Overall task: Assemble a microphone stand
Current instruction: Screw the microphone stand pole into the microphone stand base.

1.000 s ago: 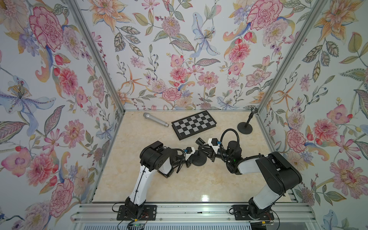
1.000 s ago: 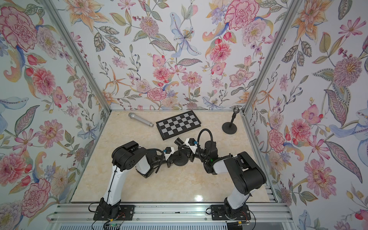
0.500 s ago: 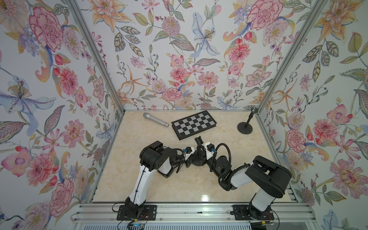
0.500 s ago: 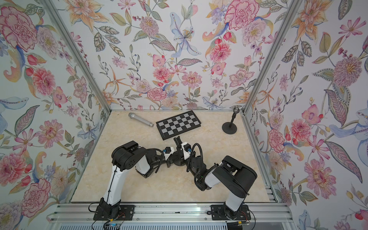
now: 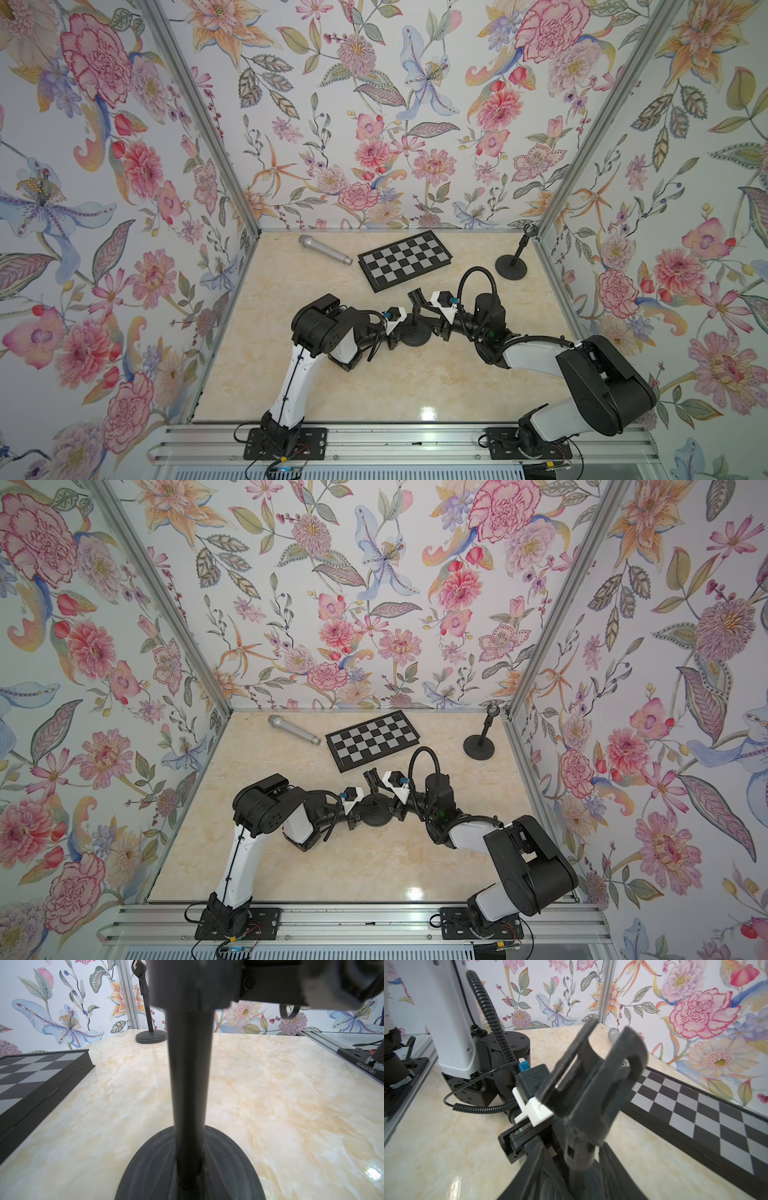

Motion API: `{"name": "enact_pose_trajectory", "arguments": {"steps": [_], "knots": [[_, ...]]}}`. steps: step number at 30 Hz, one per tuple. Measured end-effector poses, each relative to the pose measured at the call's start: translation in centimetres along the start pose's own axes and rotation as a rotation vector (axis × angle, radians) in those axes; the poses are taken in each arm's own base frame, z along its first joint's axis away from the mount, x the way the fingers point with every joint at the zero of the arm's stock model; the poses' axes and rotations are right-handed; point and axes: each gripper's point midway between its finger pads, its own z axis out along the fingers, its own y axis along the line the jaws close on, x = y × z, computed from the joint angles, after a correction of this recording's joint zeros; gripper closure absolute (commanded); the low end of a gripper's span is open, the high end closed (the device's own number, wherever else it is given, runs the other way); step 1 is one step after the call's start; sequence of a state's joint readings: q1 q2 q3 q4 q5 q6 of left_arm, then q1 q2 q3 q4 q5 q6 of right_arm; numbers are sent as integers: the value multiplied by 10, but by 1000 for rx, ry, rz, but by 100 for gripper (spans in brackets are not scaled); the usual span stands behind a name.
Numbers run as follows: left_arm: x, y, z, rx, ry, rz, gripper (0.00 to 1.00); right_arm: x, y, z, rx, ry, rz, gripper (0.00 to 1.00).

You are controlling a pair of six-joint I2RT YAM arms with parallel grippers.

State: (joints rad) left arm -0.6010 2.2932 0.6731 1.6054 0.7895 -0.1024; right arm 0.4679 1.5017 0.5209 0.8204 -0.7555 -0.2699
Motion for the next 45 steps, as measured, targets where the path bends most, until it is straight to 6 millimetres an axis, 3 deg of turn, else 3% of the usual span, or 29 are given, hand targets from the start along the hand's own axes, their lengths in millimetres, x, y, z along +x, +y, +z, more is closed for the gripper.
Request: {"name": "enact_pose_trajectory", "arguments": {"steps": [12,22,25,28,32,36,42,45], "knots": [[0,-2,1,13,-1,2,85,20,-5,12,-145,-15,69,57],[0,-2,1,15,-2,2,84,4,-13,13,-114,-104,109,60],[0,-2,1,16,-3,3,84,3,-12,13,-118,-107,128,70],[0,-1,1,14,-4,-6,84,2,-17,14,-91,-111,116,94],[0,-1,2,15,-4,-12,83,4,-20,12,-53,-115,124,100],[0,-1,2,17,-4,-10,82,6,-19,6,94,-143,148,100],[0,-1,1,17,-4,-8,82,4,-14,8,548,-146,207,100],[1,-2,1,17,-3,-9,82,4,-12,10,695,-149,214,100]]}}
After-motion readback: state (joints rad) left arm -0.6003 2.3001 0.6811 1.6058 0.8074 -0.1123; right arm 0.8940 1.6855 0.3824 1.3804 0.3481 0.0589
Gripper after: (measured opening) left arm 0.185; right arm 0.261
